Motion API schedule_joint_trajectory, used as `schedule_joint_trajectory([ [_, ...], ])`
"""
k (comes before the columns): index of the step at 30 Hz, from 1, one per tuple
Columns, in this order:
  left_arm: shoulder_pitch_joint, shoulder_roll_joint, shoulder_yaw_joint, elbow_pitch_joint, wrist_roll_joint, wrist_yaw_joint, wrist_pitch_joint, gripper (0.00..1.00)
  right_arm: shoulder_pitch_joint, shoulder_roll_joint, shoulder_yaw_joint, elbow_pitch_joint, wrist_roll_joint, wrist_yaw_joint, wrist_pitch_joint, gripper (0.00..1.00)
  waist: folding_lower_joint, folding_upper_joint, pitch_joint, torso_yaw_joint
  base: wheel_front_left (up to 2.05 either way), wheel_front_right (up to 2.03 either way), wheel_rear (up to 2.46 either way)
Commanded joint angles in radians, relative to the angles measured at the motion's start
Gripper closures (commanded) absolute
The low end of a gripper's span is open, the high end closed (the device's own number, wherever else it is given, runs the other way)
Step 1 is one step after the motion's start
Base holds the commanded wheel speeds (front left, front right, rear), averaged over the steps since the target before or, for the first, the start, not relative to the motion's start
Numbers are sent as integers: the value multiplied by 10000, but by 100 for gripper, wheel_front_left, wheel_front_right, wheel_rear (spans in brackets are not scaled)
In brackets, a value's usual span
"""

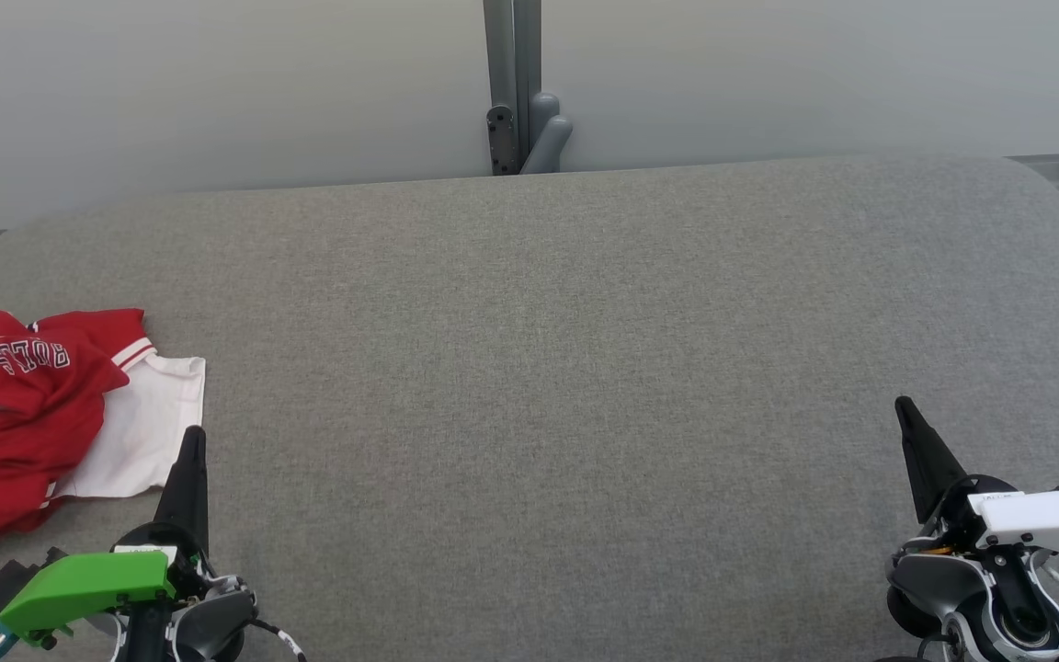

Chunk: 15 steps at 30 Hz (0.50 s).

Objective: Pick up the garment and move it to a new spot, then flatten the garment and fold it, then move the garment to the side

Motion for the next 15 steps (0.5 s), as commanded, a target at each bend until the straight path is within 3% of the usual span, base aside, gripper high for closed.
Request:
schedule_joint_trajectory([
  [1,-134,72,16,-11,-8,-56,-1,100,-68,-46,-8,-38,50,4,18,100,0,0,0,0,0,0,0],
  [15,-134,72,16,-11,-8,-56,-1,100,-68,-47,-8,-38,50,4,18,100,0,0,0,0,0,0,0],
])
